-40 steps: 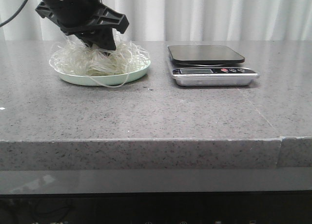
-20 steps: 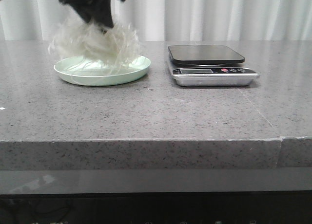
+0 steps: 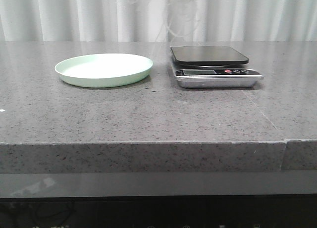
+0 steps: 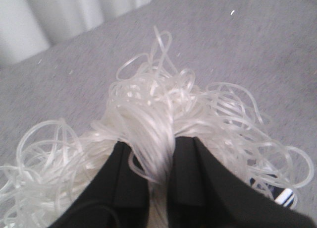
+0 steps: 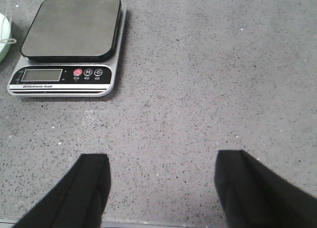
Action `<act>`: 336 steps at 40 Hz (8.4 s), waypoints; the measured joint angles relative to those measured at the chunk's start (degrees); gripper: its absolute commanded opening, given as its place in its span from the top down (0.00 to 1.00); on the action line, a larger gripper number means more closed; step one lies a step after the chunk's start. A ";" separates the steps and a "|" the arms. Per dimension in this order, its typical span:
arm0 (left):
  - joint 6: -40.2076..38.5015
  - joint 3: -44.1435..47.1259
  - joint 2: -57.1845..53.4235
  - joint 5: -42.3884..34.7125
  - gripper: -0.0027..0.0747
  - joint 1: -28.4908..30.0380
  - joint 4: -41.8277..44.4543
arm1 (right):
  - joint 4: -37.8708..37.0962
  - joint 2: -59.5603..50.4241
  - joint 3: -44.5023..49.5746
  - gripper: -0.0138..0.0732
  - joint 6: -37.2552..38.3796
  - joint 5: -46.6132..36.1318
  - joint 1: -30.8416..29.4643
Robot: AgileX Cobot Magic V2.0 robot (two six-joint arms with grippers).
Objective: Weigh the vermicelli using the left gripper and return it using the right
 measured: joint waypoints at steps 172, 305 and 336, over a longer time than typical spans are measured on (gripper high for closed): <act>-0.29 59.00 -75.27 12.18 0.40 -2.87 2.61 | 2.33 67.01 -55.88 0.20 -6.05 1.62 19.27; -0.29 59.00 -75.27 12.18 0.40 -2.87 2.70 | -0.72 44.00 -49.80 0.28 -1.49 10.29 34.45; -0.32 59.00 -75.27 12.18 0.40 -2.87 2.70 | -1.84 -7.81 -6.26 0.28 0.82 14.74 34.45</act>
